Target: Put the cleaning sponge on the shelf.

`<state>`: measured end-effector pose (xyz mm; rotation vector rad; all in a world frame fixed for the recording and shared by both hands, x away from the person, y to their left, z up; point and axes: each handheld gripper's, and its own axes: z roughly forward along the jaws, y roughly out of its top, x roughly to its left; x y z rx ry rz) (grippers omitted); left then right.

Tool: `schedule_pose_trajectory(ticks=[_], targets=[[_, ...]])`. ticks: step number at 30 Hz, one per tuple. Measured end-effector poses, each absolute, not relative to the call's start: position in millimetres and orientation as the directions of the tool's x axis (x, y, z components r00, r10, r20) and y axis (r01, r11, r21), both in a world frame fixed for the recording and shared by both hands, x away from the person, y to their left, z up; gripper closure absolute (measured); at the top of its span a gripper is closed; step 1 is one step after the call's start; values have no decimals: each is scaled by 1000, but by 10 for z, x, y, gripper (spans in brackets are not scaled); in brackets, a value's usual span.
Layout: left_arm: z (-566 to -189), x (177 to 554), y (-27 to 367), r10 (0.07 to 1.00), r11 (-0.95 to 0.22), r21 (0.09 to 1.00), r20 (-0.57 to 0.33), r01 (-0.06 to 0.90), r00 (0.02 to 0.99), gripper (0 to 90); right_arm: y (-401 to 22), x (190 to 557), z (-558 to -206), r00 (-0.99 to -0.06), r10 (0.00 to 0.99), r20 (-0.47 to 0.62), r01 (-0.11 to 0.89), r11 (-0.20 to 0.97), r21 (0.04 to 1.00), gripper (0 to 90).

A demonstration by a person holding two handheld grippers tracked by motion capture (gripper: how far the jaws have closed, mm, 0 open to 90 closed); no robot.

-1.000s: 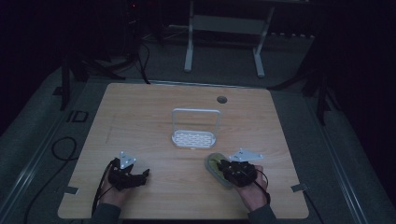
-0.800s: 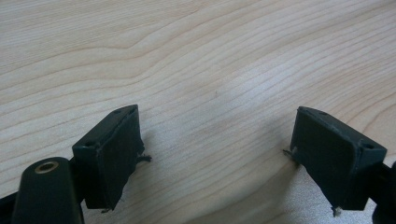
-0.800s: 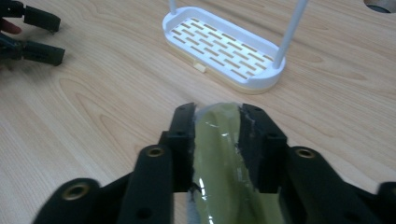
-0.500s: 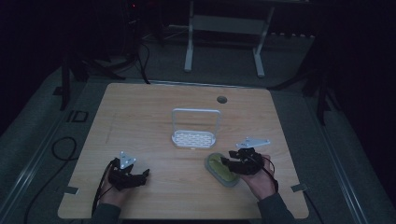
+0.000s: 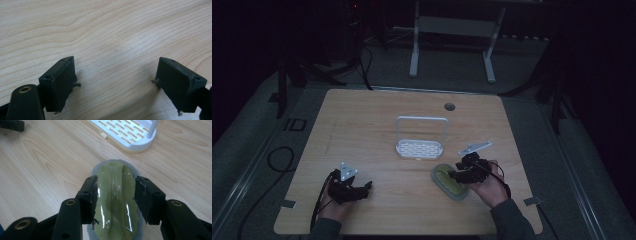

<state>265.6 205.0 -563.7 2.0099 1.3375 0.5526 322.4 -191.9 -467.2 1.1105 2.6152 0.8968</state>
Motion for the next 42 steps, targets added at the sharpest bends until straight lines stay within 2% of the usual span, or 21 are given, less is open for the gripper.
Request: schedule_pose_trajectory(ticks=[16,42], targets=[[-5636,2657,2051,920,-268,715,-8,645,391,166,-1858,3334,-4688,-710,697,106,642,577,504,537],[-5637,2656,2051,920,-267,715,-9,646,391,166,-1739,3449,-4716,-749,656,89,640,682,354,544]])
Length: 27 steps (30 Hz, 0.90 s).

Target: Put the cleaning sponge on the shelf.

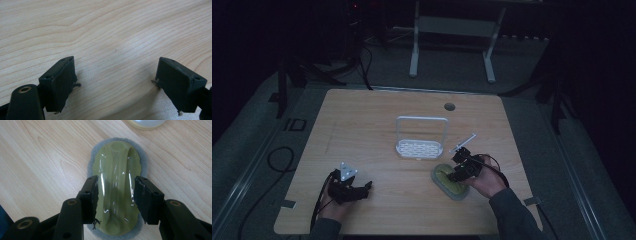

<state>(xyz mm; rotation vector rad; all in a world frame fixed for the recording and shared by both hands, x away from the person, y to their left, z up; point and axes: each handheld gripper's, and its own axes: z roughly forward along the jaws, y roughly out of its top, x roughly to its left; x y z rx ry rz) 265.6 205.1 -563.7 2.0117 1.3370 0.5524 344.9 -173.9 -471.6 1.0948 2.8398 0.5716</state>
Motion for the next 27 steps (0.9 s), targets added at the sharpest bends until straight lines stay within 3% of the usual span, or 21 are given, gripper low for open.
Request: schedule_pose_trajectory(ticks=[27], targets=[[-5636,2652,2039,916,-275,715,-8,642,401,166,-1534,3563,-4712,-808,588,48,584,786,205,577]])
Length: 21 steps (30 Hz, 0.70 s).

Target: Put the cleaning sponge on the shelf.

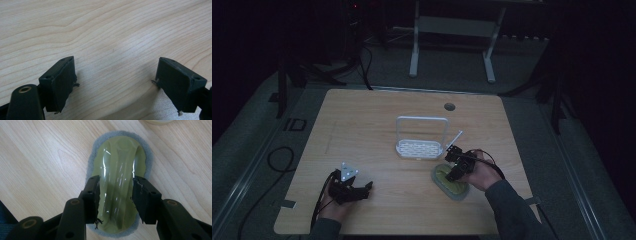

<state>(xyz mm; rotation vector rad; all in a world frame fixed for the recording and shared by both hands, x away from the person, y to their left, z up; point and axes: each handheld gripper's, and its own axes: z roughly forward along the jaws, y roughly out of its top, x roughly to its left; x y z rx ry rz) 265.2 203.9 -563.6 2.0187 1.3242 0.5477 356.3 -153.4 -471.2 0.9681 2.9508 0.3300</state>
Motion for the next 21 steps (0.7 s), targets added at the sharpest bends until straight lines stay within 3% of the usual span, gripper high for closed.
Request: schedule_pose_trajectory(ticks=[21], targets=[[-5637,2651,2034,914,-279,716,-8,640,406,166,-1403,3636,-4764,-841,540,25,540,835,104,639]])
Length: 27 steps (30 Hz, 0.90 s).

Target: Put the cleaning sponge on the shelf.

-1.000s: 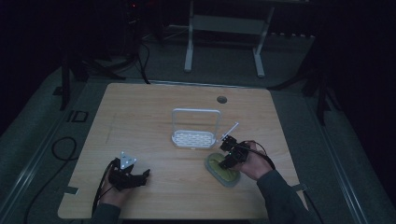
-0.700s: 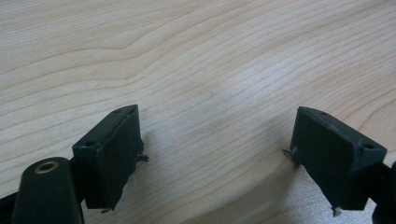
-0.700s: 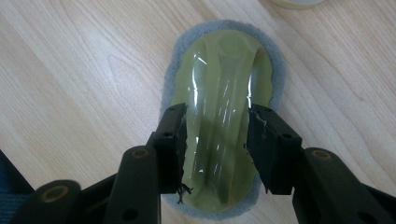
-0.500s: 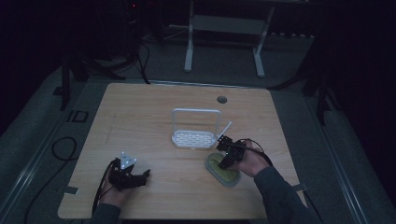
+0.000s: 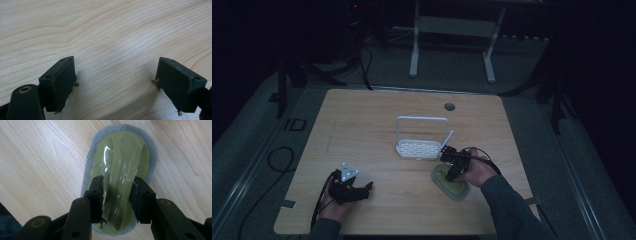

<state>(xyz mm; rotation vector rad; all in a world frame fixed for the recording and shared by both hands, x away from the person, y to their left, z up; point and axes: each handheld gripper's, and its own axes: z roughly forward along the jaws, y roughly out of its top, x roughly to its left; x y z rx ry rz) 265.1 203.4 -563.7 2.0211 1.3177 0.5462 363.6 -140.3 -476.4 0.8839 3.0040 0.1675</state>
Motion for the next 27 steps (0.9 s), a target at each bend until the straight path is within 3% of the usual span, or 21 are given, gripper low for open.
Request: schedule_pose_trajectory(ticks=[11,14,27], targets=[[-5636,2651,2032,913,-280,715,-7,640,407,166,-1386,3672,-4761,-841,541,32,541,836,86,666],[-5636,2651,2031,913,-280,715,-8,640,407,166,-1381,3675,-4753,-843,538,29,538,839,83,709],[-5635,2650,2029,912,-281,715,-7,640,409,166,-1361,3655,-4668,-871,491,-10,487,868,99,715]])
